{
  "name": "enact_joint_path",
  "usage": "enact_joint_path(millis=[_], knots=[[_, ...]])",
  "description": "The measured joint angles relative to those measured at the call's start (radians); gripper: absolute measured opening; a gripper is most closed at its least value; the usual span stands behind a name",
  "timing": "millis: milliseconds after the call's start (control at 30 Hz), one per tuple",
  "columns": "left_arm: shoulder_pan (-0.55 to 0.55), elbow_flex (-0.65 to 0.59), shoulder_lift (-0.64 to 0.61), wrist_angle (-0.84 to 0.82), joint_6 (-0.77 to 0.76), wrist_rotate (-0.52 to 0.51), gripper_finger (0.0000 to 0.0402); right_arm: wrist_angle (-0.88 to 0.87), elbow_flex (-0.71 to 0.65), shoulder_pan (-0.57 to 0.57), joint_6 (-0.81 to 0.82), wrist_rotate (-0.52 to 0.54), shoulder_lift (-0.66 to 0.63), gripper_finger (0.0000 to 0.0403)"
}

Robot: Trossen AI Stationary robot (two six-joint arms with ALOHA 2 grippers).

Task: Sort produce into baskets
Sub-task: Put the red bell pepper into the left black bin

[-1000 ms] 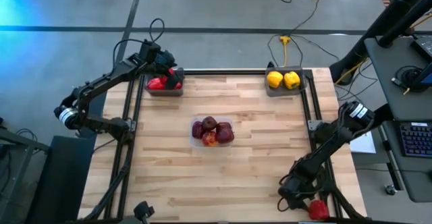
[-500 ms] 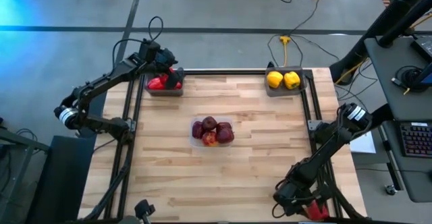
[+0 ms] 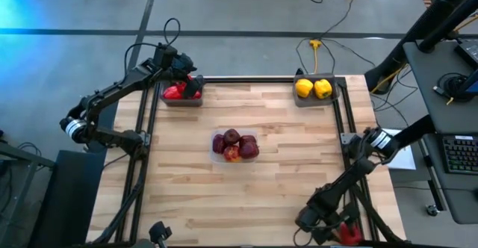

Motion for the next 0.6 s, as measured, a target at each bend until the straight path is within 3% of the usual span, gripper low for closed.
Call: enact_joint_path(millis=[100, 233, 433, 500, 600], knots=[[0.0, 0.0, 0.0, 0.004, 0.0, 0.0, 0.0387, -0.143, 0.075, -0.056, -0.08, 0.096, 0.004, 0.0219], [0.0, 0.0, 0.0, 0.024, -0.003, 0.0, 0.0387, -0.484, 0.166, -0.155, -0.262, 0.382, 0.014, 0.0219], [0.0, 0.0, -0.001, 0.04, -0.016, 0.0, 0.0387, -0.828, 0.348, -0.308, -0.53, 0.681, 0.001, 0.0219], [0.0, 0.0, -0.001, 0.027, -0.016, 0.0, 0.0387, -0.853, 0.386, -0.317, -0.558, 0.741, 0.0, 0.0219], [0.0, 0.0, -0.001, 0.01, -0.014, 0.001, 0.0387, -0.882, 0.388, -0.309, -0.545, 0.747, -0.011, 0.0219]])
